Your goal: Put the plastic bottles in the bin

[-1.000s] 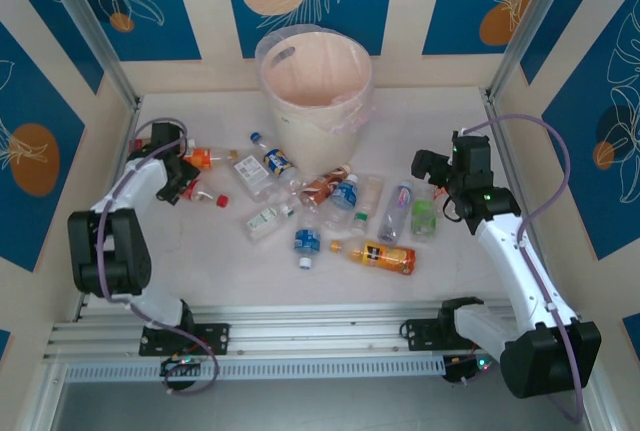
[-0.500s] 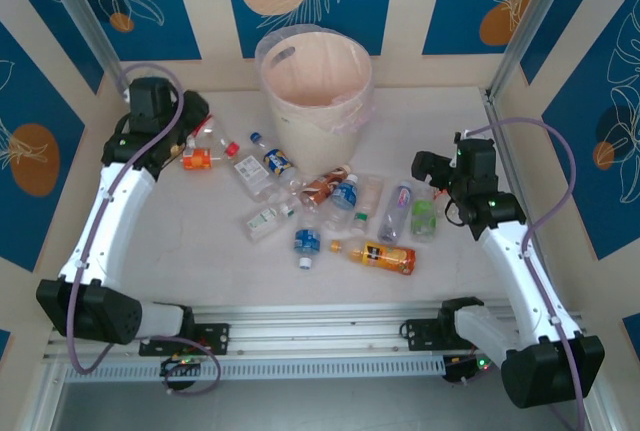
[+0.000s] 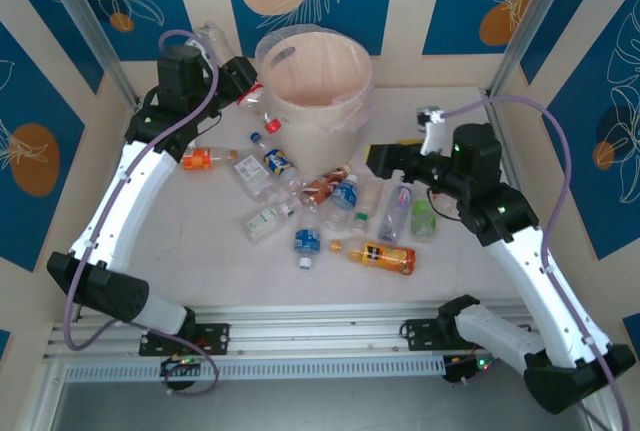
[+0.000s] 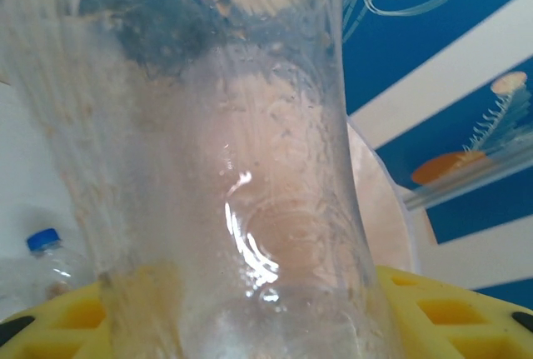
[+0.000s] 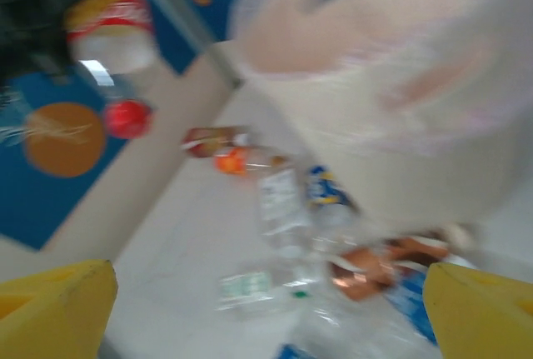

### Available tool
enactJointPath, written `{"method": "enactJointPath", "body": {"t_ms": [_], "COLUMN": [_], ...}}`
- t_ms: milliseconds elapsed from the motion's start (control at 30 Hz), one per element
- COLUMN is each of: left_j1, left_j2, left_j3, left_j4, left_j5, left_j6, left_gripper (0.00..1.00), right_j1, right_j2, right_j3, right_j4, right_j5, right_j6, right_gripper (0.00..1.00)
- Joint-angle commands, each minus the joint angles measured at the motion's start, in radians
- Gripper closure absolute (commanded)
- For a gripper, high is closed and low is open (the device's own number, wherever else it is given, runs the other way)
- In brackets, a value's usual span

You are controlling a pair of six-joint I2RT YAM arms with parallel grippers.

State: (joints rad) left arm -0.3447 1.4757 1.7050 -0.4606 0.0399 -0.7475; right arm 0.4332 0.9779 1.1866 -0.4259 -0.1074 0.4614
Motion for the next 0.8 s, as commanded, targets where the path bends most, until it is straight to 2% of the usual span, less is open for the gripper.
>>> {"method": "enactJointPath", "body": {"t_ms": [0, 200, 367, 533, 633, 767], "left_j1": [-0.013, -0.016, -0.019, -0.026, -0.025, -0.033], "left_j2": [-0.001, 0.022, 0.118, 0.259, 0.355, 0.49], "left_j3": [0.031, 0.06, 0.187, 0.363, 0.478, 0.604], "left_j4": [0.061, 0.087, 0.136, 0.197, 0.222, 0.244], "left_j5": [0.075, 0.113, 0.135, 0.08, 0.038, 0.013], "left_j6": [-0.028, -0.062, -0.057, 0.048, 0.121, 0.219], "left_gripper": [0.46, 0.46, 0.47, 0.47, 0.47, 0.47], "right_j1": [0.096, 0.209, 0.244, 0.247, 0.239, 0.224], "right_j2": [0.121, 0.386, 0.499, 0.451, 0.375, 0.265], "right_j3": [0.103, 0.372, 0.521, 0.477, 0.389, 0.284], "right_j4": [0.069, 0.032, -0.03, -0.057, -0.066, -0.078], "right_j5": [-0.086, -0.105, -0.032, 0.14, 0.251, 0.335], "right_j6": [0.038, 0.025, 0.01, 0.038, 0.063, 0.08], "right_gripper": [0.03, 0.03, 0.05, 0.0, 0.01, 0.01]}}
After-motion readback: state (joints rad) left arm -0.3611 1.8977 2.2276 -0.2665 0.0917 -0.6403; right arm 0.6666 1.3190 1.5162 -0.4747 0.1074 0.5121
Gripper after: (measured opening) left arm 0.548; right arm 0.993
